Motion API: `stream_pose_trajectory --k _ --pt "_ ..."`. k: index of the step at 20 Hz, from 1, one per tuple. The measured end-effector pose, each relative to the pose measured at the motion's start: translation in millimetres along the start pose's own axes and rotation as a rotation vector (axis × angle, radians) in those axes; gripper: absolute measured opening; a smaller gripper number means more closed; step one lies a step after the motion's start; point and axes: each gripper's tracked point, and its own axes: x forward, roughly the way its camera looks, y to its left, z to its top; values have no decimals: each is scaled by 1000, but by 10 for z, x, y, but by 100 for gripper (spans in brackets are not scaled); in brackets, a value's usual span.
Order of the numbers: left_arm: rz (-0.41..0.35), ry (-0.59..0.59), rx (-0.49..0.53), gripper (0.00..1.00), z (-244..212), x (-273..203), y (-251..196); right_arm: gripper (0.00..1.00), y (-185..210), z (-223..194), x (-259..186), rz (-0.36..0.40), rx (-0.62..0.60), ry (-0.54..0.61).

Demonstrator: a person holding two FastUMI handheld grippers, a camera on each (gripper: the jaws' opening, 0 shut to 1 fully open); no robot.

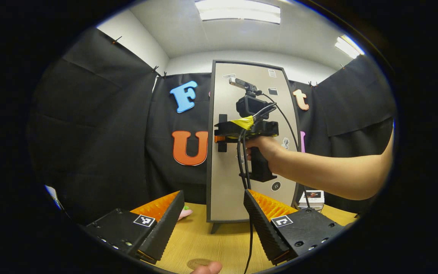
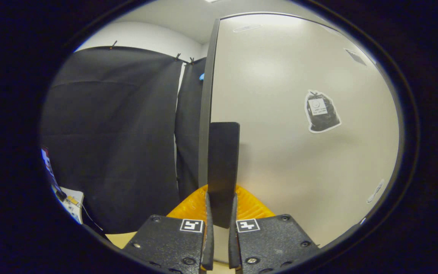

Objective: Open the cabinet door with the right hand, grasp the bottle in the cabinet with the left hand and place it on the coaster, then close the cabinet door with the right hand.

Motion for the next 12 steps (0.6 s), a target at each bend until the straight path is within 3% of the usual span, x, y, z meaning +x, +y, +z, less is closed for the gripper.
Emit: stream_pose_trajectory --k 12 --pt "50 -7 -3 95 2 -8 18 18 -12 -41 -344 98 -26 -15"
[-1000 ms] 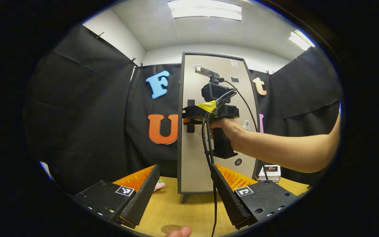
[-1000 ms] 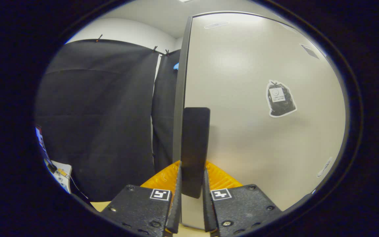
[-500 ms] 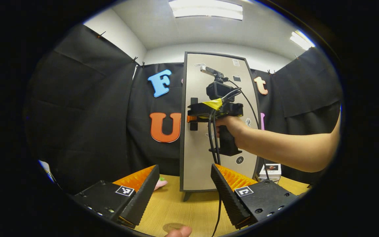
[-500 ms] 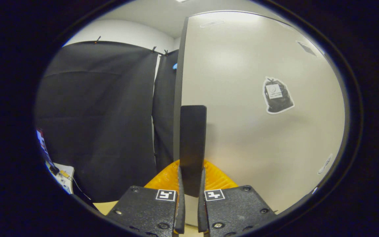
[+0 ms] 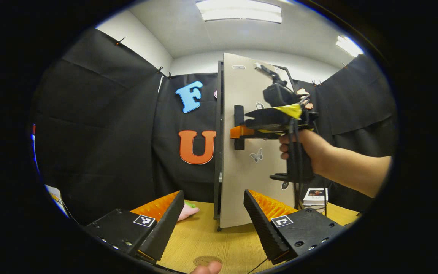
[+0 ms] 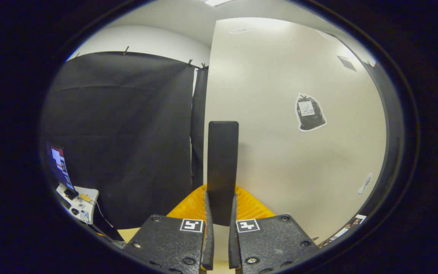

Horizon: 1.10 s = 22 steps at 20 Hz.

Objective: Open the cabinet door with the right hand, grasp the bottle in the cabinet with the left hand and place it on the coaster, then close the cabinet door with the right hand.

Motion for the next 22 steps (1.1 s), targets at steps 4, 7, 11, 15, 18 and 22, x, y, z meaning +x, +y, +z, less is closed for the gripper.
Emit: stream_pose_trajectory --k 4,7,11,15,18,22 --pt "8 8 -5 95 -20 9 -1 18 -34 -15 -135 23 7 -3" --pt "7 3 -7 95 -18 10 -4 18 -74 -27 -240 23 4 -4" --pt "-12 8 -17 95 -42 7 -26 19 -143 -47 -316 24 22 -4" --pt "-26 1 -9 95 -29 11 -60 18 -197 -48 -366 3 13 -7" --pt "-36 0 -12 95 -5 15 -100 18 -215 -48 -512 -9 36 -9" --pt "-53 4 6 95 7 8 -121 18 -342 -84 -857 -57 40 -24"
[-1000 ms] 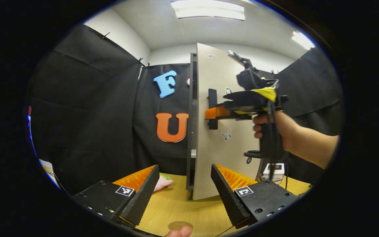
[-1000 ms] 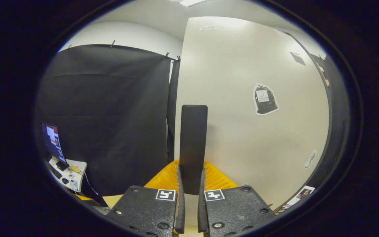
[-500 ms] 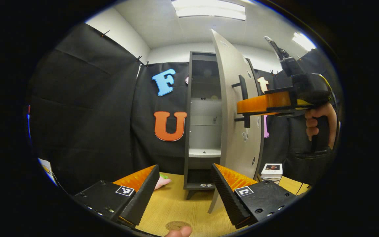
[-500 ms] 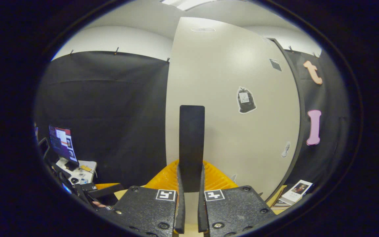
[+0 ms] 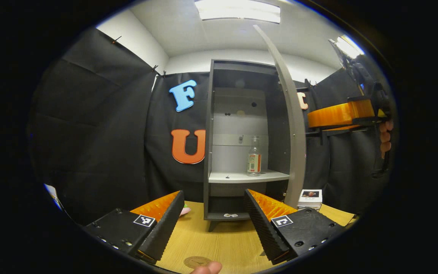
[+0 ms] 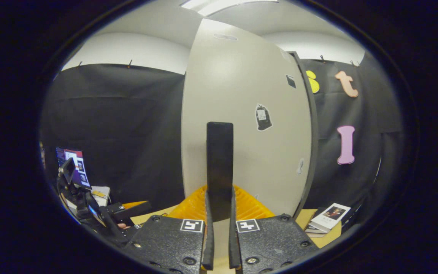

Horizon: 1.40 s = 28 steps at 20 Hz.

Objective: Open the cabinet door with the right hand, grasp the bottle in the cabinet with the left hand and place it on the coaster, then close the cabinet door with the right hand.

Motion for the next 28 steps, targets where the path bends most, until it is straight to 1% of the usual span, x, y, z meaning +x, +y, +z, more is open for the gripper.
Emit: stream_pose_trajectory --k 2,4,12,14,17,22,25,28 --pt "-7 0 22 95 -8 10 -22 18 -82 -29 -140 -34 -1 -6" --pt "-29 1 28 95 -39 25 -149 18 -176 -46 -238 -74 4 -10" --pt "-115 6 24 95 -42 6 -602 17 -607 -38 -487 -234 -9 -42" --pt "-133 7 23 94 -46 -15 -680 14 -721 -18 -543 -253 6 -44" --pt "-142 7 23 94 -49 -36 -728 13 -802 -28 -607 -280 12 -50" --pt "-128 20 15 95 -107 -59 -694 11 -915 -28 -670 -322 2 -66" --pt "-132 39 8 94 -154 -86 -706 10 -1013 2 -682 -353 4 -76" --pt "-138 42 6 94 -164 -92 -742 8 -1057 6 -704 -367 23 -84"
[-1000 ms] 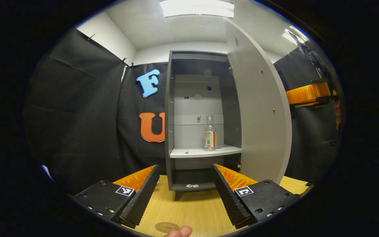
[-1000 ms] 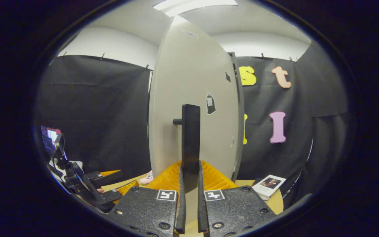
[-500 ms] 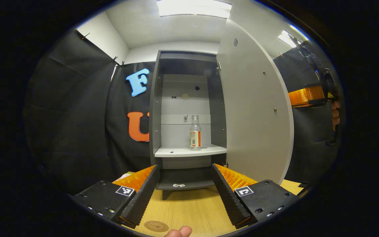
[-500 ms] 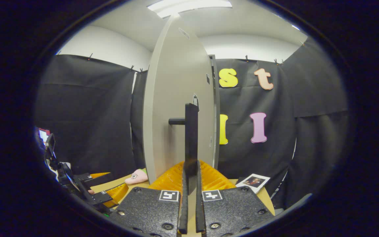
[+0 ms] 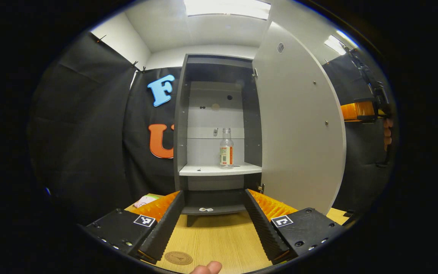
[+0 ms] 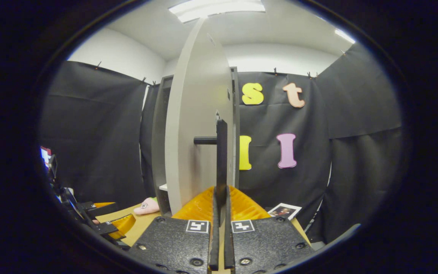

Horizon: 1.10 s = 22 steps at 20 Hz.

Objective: Open the cabinet door with the right hand, grasp the bottle in the cabinet with the left hand and place it on the coaster, then close the cabinet door with the right hand.

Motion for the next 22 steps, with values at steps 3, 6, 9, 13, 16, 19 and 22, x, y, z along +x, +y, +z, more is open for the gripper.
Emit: stream_pose_trajectory --k 3,6,9,13,16,19,22 --pt "-10 -2 -5 95 -10 4 -51 7 -104 19 -14 -35 5 2" --pt "-19 2 -13 94 -20 0 -80 8 -252 43 -10 -92 -1 7" --pt "-17 15 -18 94 -65 10 -58 4 -311 46 -36 -93 23 3" --pt "-8 21 -25 95 -60 27 -79 4 -297 36 -86 -68 36 2" --pt "-6 16 -21 95 -45 31 -79 0 -298 9 -247 -52 24 -2" --pt "4 15 -12 95 -27 43 -76 5 -338 -13 -437 -24 2 6" --pt "4 13 -8 95 -14 56 -114 5 -519 -24 -566 -65 -16 14"
